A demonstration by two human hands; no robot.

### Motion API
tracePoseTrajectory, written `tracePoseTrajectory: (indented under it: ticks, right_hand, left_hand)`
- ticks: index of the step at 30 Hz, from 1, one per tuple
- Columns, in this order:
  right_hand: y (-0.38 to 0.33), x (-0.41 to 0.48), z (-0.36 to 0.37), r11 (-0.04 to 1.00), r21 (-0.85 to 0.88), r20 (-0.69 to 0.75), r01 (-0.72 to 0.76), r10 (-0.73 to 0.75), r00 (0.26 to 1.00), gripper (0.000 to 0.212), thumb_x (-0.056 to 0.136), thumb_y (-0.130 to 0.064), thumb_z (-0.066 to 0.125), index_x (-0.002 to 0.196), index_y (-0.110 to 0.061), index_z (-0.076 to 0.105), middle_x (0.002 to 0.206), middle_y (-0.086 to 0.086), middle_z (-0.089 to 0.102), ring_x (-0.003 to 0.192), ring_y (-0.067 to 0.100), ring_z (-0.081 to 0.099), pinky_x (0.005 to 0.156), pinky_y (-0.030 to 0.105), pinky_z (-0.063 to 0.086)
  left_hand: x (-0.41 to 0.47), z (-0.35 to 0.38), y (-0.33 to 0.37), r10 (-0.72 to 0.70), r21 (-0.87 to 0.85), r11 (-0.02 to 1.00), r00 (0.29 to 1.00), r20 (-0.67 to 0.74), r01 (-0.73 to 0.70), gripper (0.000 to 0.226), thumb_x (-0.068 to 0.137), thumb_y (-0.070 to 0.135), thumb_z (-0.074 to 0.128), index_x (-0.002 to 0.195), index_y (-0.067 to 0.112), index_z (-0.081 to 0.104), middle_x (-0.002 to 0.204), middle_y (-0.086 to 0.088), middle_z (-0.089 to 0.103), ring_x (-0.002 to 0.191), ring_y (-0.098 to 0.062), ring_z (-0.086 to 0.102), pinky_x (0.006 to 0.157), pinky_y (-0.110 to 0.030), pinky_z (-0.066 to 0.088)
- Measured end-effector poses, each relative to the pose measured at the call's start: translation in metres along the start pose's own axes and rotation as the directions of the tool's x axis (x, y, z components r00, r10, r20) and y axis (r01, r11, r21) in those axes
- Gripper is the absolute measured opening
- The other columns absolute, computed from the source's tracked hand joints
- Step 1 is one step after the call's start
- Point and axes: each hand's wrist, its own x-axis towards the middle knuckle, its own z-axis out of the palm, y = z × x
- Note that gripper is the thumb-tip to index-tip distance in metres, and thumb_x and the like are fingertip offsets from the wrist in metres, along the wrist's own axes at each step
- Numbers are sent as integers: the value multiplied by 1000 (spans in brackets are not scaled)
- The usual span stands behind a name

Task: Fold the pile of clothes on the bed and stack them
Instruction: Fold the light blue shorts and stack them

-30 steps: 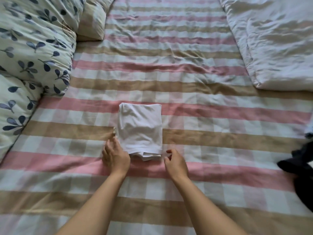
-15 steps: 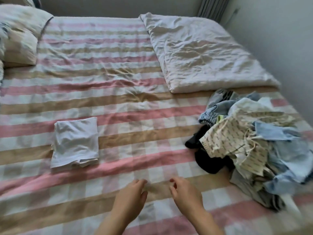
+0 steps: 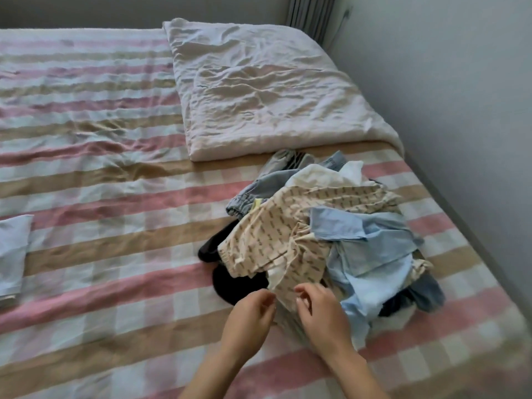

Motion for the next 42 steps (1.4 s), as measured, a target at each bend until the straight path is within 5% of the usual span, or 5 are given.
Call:
tracePoseTrajectory:
  ticks: [13, 21, 26, 34, 42]
  right_hand:
    - [152, 9, -40, 940, -4, -72, -342, 341, 937, 47, 79, -34, 68, 122, -20, 55, 124, 4, 46, 111, 25, 40, 94, 32, 35]
    - [153, 2, -25, 530, 735, -3, -424, 628, 778, 53, 84, -11, 67, 131, -6, 44, 100, 10, 65, 78, 7, 59, 63, 14, 45]
    - [129, 0, -34, 452, 834, 27, -318, 541, 840, 20, 85, -8, 64, 105, -9, 62, 81, -1, 71, 75, 10, 68, 69, 27, 54]
    - [15, -34, -43, 753, 657, -136, -34, 163, 977, 24, 85, -15, 65, 63, -16, 54, 57, -4, 57, 54, 12, 52, 54, 23, 44]
    - [-120, -78, 5, 824, 529, -217, 201, -97, 971, 10, 82, -21, 67, 81, -12, 61, 87, -3, 48, 86, 18, 50, 80, 38, 47]
  left_hand:
    - [61, 153, 84, 77, 154, 984, 992, 101, -92, 56, 81, 30, 67, 131, 18, 47, 118, 0, 52, 113, -16, 46, 92, -22, 39]
    - [56, 166, 78, -141, -169, 977, 989, -53, 131, 49, 78, 6, 67, 122, 15, 48, 108, 1, 58, 103, -16, 57, 82, -23, 46]
    - [40, 139, 78, -125, -417, 904, 991, -39, 98, 18, 82, 2, 65, 92, 18, 64, 88, -1, 69, 84, -15, 66, 74, -26, 54]
    - [-24, 33, 63, 0, -538, 818, 936, -351, -202, 17, 85, 0, 60, 80, 16, 60, 72, 7, 62, 69, -5, 56, 65, -17, 46]
    - [-111, -85, 15, 2, -524, 774, 830, -557, -354, 13, 81, 5, 49, 86, 17, 53, 77, 15, 63, 68, 3, 56, 62, -9, 44]
